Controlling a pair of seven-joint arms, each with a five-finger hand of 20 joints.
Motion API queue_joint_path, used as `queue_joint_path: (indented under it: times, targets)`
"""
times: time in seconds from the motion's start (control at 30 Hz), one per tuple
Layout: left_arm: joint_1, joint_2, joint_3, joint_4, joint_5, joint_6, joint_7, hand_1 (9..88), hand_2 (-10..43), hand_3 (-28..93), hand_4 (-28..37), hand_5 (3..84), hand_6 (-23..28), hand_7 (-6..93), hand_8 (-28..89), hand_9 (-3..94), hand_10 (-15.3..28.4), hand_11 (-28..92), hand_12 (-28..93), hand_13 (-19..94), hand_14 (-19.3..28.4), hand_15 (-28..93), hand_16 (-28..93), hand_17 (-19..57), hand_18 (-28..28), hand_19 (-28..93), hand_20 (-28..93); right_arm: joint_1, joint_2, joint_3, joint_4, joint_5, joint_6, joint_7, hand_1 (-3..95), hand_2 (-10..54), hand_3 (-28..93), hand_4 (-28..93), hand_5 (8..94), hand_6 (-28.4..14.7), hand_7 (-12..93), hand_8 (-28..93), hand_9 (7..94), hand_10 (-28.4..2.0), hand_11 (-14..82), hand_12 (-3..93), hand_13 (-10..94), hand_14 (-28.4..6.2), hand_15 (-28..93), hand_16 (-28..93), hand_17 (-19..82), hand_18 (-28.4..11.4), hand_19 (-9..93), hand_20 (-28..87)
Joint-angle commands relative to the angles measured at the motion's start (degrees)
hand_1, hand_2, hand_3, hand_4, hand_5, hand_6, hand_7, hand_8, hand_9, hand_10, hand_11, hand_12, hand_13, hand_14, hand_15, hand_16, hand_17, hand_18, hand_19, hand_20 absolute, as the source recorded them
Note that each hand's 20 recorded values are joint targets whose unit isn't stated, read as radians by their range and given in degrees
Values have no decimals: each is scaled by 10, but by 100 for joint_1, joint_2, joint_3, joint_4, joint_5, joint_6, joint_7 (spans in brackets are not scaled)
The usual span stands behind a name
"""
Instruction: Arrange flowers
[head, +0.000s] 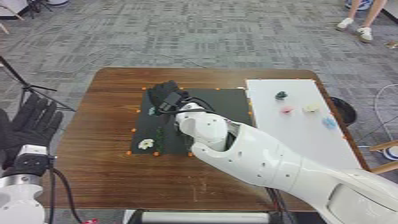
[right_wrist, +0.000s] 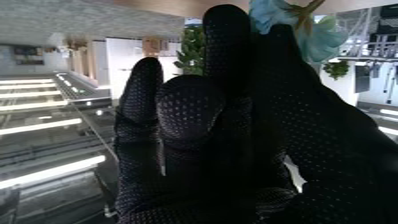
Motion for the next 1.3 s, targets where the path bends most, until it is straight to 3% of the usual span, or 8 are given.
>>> queue_joint_path:
  times: [0.03,0.7,1.3]
  targets:
    - [-41,86,-14,-45,-5,-74,84,378,196,269,-283,401,65,66,-72,307,125,127,98,229,107,148,-30,-38,100,172,112,162,-148,-62,223,-332,69,-35,539,-95,748,-283,766,17,397,100,871,-65,98,413,722,-77,688,406,303,-215,744,362]
    - [-304,152,117,40,-3,-92,62,374,191,289,-283,401,66,67,-73,306,125,128,97,230,106,150,-32,-38,100,175,111,-135,-204,-61,457,-1091,-138,-209,512,-95,736,-283,742,11,390,86,841,-70,97,403,707,-87,702,374,293,-222,739,361]
    - [-207,116,76,7,-11,-36,88,369,189,307,-283,401,66,68,-73,306,125,130,97,230,107,151,-31,-39,101,176,110,-276,-184,15,401,-1171,-336,28,472,-95,758,-283,703,-3,328,36,753,-100,199,296,686,-95,705,361,276,-229,736,354]
